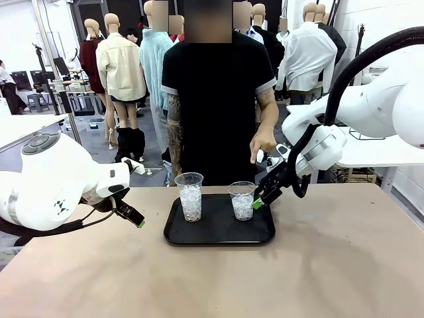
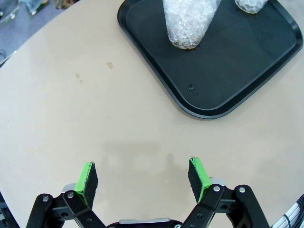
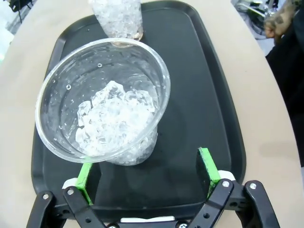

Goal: Pour the drink into the iced cup.
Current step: Pick up the iced cup indicated by the human and present it to them.

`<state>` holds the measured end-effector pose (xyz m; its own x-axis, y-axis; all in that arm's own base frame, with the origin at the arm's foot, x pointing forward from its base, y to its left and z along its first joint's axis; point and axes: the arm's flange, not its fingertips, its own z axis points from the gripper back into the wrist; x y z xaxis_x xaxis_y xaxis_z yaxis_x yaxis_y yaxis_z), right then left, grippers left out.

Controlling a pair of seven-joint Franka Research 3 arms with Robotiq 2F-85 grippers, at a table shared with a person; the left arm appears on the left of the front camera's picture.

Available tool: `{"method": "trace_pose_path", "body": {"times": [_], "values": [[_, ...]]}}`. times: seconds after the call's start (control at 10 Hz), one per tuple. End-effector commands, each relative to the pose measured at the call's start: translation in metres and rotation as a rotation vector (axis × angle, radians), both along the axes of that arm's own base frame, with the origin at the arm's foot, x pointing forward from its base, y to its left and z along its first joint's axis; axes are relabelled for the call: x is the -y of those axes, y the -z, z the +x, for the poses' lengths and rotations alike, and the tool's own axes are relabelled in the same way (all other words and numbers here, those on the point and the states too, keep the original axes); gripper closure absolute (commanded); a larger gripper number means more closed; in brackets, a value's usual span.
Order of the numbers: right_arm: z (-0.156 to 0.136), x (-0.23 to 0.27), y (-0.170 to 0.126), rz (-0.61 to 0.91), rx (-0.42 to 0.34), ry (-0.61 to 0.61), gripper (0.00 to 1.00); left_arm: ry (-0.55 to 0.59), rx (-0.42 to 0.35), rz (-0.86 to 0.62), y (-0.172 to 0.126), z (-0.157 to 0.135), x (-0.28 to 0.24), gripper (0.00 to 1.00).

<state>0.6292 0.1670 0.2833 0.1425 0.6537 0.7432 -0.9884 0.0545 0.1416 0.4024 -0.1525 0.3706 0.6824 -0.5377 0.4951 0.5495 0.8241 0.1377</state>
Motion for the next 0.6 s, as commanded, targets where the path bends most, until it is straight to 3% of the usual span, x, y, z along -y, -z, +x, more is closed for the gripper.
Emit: {"method": "trace_pose_path", "body": {"times": [0.0,0.5], "values": [[0.004,-0.005,0.007,0.039,0.01,-0.024,0.0,-0.003,0.001,-0.002,-0.001,0.0,-0.002,0.0],[-0.005,-0.008,0.014,0.061,-0.004,-0.084,0.0,-0.003,0.001,-0.002,-0.001,0.0,-0.002,0.0]]}}
